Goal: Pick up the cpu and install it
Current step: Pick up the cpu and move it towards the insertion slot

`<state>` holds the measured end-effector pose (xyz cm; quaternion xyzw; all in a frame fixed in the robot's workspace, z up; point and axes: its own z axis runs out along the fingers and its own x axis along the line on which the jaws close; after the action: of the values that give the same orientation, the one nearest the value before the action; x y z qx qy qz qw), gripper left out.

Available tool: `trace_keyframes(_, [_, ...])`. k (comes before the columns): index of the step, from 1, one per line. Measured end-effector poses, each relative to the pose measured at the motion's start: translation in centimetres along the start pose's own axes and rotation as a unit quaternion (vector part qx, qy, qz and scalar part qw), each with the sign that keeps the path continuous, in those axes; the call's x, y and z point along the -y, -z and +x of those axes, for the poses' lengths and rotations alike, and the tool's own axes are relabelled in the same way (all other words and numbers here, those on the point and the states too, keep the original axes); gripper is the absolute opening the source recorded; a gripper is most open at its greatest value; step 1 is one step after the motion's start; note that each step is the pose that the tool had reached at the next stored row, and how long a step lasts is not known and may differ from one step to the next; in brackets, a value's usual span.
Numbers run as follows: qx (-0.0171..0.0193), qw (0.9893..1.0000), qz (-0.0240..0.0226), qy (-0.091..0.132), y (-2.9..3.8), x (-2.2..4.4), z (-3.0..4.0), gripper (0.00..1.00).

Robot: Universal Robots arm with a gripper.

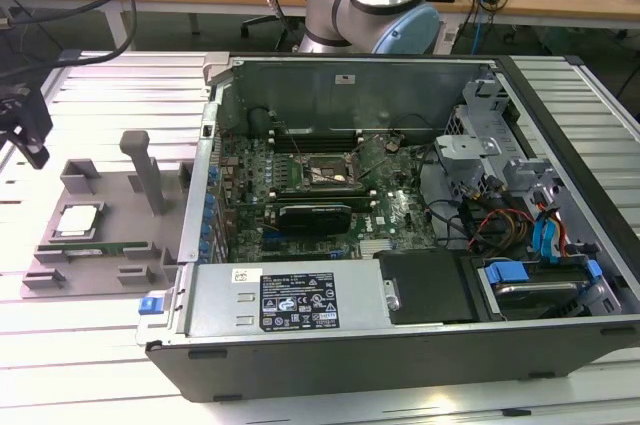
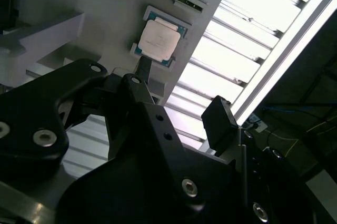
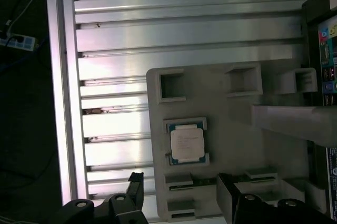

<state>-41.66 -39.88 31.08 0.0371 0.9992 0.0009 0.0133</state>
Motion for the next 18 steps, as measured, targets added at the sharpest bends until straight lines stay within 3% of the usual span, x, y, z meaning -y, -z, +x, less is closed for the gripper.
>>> trace_keyframes(18, [0.0000,1.0000,0.0000,0.000,-0.62,0.00,0.02,0.66])
